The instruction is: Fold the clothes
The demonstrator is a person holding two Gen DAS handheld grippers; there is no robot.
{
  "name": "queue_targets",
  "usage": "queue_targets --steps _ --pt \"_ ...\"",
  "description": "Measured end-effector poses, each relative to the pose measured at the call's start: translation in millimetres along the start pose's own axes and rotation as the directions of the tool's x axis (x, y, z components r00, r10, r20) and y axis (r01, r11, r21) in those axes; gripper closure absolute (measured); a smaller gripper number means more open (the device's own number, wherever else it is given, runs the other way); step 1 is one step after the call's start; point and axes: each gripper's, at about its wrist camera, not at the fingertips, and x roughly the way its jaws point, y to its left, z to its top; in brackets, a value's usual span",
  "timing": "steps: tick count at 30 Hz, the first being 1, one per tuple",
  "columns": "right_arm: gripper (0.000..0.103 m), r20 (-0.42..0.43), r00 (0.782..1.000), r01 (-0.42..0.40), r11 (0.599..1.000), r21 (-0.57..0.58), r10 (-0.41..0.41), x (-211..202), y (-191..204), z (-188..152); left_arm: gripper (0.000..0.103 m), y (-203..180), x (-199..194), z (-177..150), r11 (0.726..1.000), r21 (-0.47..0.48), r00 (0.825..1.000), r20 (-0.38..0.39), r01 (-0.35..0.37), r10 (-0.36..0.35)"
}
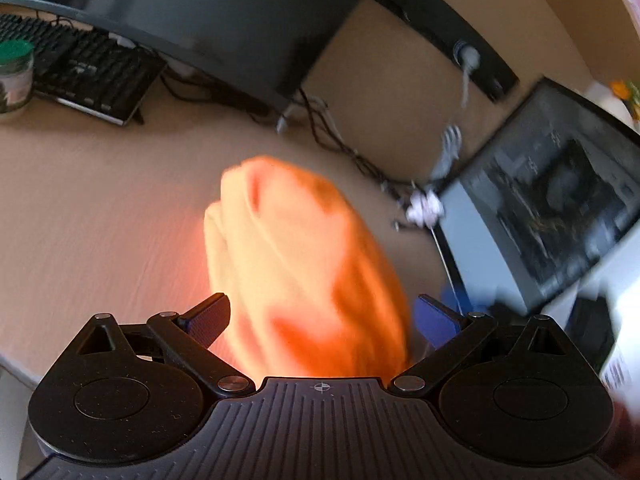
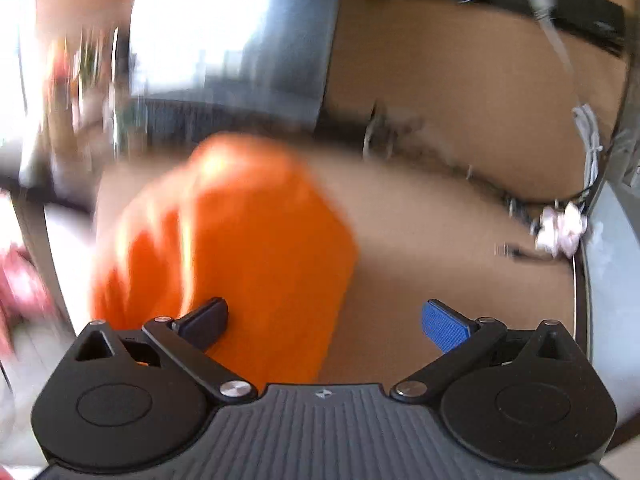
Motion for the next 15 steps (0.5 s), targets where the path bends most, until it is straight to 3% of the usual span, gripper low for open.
queue_targets --steps 3,5,7,10,15 --pt "0.000 0.011 1.000 0.022 0.999 -0.030 -0.022 1.6 7.6 -4.2 0.002 -16.2 20.2 18.2 0.999 0.049 0.999 0.033 0.005 -0.007" --pt "0.000 0.034 0.999 -0.014 1.000 -0.005 0.014 -8.4 0.1 3.8 0.002 -25.1 25.7 25.4 0.996 0.055 0.996 0.040 0.073 -0.075" --pt "0.000 0.051 0.996 -0.075 0.995 0.070 0.072 -16.7 -13.9 10.9 0.000 -26.8 38.1 25.0 0.995 0.047 0.996 0.006 0.085 -0.085" --pt "0.000 0.036 0.984 -0.180 0.955 0.235 0.176 -14.9 -38.5 16.0 0.000 -20.1 68.2 15.4 0.999 0.048 0.995 -0.098 -0.002 0.006" --pt "0.000 0.036 0.959 -0.266 0.845 0.464 0.282 0.8 -73.4 16.0 0.000 -12.9 45.0 9.6 0.996 -0.001 0.993 -0.069 -0.093 0.093"
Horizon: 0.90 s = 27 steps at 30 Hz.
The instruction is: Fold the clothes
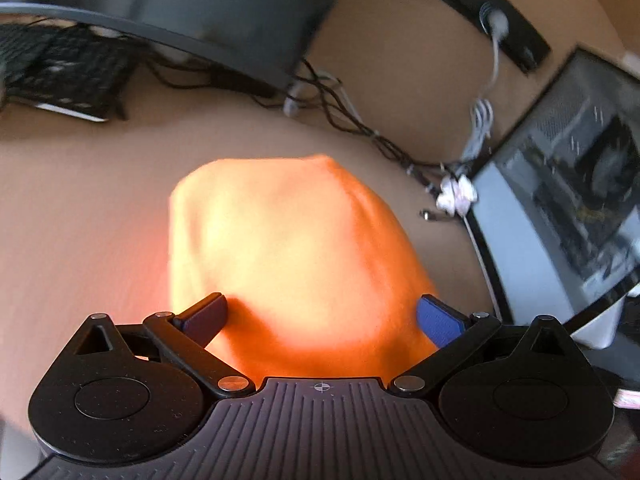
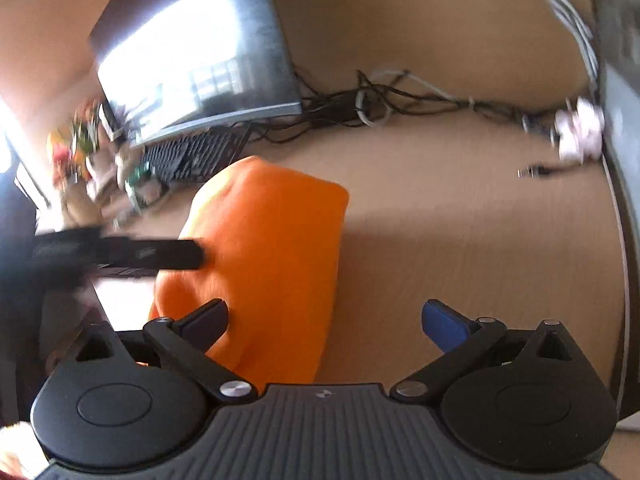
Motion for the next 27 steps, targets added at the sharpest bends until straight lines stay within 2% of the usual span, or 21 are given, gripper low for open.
queue_targets --steps 4,7,8,10,12,14,15,17,20,24,27 --pt "0.000 -0.030 0.994 -0.093 0.972 0.217 0.102 12.8 -26.4 7.6 0.000 8.5 3.0 -9.0 0.999 -0.044 0.997 -0.076 -0.017 0.014" --pt "0.000 -0.071 0.990 -0.100 0.956 0.275 0.124 30.9 -33.6 6.5 0.000 14.4 14.3 -15.2 0.998 -0.064 0.990 -0.142 -0.002 -0.007" --pt "0.000 -0.075 0.990 -0.092 0.957 0.275 0.117 35.4 -33.8 4.7 0.001 16.0 19.6 -16.7 0.998 -0.069 0.987 -0.161 0.012 -0.023" --pt "0.000 -0.069 0.994 -0.061 0.967 0.246 0.080 42.3 -31.2 -0.9 0.014 19.4 28.2 -19.2 0.996 -0.076 0.980 -0.193 0.038 -0.052" --pt "0.000 -0.059 0.995 -0.069 0.970 0.233 0.085 50.0 -27.2 -3.7 0.021 22.7 27.6 -19.9 0.996 -0.064 0.978 -0.198 0.055 -0.067" --pt "0.006 -0.060 0.992 -0.101 0.976 0.191 0.114 58.9 -17.4 -1.9 0.030 26.4 26.3 -20.5 0.996 -0.052 0.977 -0.201 0.068 -0.077" --pt "0.013 -0.062 0.990 -0.118 0.979 0.165 0.130 63.5 -11.7 -0.4 0.033 29.0 24.4 -20.5 0.997 -0.044 0.978 -0.195 0.067 -0.075" --pt "0.018 -0.060 0.988 -0.136 0.984 0.111 0.143 75.5 5.1 5.7 0.033 38.7 20.2 -18.5 0.998 -0.049 0.982 -0.180 0.051 -0.059" --pt "0.019 -0.058 0.986 -0.157 0.987 0.037 0.159 95.9 32.3 16.3 0.035 58.4 9.7 -9.2 0.997 -0.072 0.989 -0.149 0.006 -0.016" --pt "0.020 -0.070 0.977 -0.200 0.980 0.019 0.201 139.3 63.2 33.6 0.037 88.6 -1.5 9.4 0.994 -0.086 0.994 -0.090 -0.067 0.059" --pt "0.020 -0.082 0.972 -0.217 0.974 0.061 0.221 177.0 76.3 52.0 0.037 112.6 -5.3 24.6 0.989 -0.114 0.994 -0.060 -0.099 0.092"
